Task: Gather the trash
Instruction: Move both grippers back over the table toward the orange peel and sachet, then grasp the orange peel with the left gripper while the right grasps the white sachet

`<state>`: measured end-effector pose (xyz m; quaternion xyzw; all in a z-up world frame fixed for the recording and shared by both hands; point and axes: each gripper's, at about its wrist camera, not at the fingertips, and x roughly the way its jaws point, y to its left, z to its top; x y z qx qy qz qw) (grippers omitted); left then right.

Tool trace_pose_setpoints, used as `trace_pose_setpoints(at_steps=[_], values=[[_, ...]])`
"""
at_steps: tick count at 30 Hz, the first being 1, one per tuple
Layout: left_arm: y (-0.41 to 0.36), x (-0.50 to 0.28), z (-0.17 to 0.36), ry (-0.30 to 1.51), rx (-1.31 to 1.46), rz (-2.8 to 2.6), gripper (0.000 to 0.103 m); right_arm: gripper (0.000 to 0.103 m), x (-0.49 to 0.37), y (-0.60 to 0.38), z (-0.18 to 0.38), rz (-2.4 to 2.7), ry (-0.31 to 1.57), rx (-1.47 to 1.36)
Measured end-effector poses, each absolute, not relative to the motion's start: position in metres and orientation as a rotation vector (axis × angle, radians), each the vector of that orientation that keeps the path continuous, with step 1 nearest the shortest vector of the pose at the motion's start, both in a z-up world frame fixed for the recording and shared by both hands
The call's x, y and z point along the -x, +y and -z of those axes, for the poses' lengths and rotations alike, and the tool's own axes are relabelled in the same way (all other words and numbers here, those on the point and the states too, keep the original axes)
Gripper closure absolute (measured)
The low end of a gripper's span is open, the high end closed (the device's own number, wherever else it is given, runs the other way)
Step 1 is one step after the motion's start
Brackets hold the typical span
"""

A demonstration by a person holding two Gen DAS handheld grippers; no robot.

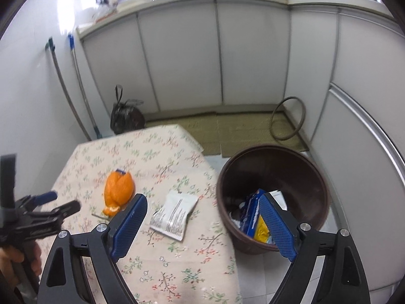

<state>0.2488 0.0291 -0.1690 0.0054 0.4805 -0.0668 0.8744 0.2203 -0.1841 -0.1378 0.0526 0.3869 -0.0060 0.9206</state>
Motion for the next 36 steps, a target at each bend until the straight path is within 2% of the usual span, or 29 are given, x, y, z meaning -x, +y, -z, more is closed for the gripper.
trace_pose_setpoints(at_steps=[6,8,13,17,19,22,28,36], values=[[0.019,-0.282,0.200,1.027,0.018,0.149,0.008,0.012,-0.244,-0.174,0.173,-0.012,0.911,-0.130],[0.013,-0.289,0.207,1.031,0.006,0.146,0.013,0.012,-0.252,-0.174,0.183,-0.016,0.943,-0.151],[0.013,-0.301,0.226,1.072,0.026,0.101,0.043,0.012,-0.267,-0.175,0.195,0.000,0.976,-0.170],[0.018,-0.303,0.231,1.070,0.055,0.110,0.049,0.012,-0.275,-0.174,0.200,0.000,0.990,-0.163],[0.020,-0.301,0.229,1.063,0.067,0.120,0.067,0.012,-0.278,-0.173,0.204,0.001,0.998,-0.156],[0.022,-0.298,0.224,1.065,0.072,0.134,0.076,0.012,-0.282,-0.170,0.210,0.003,1.013,-0.156],[0.033,-0.285,0.210,1.090,0.072,0.140,0.082,0.012,-0.290,-0.162,0.220,-0.004,1.047,-0.159],[0.053,-0.266,0.185,1.058,0.023,0.149,0.082,0.012,-0.309,-0.137,0.242,-0.012,1.126,-0.156]])
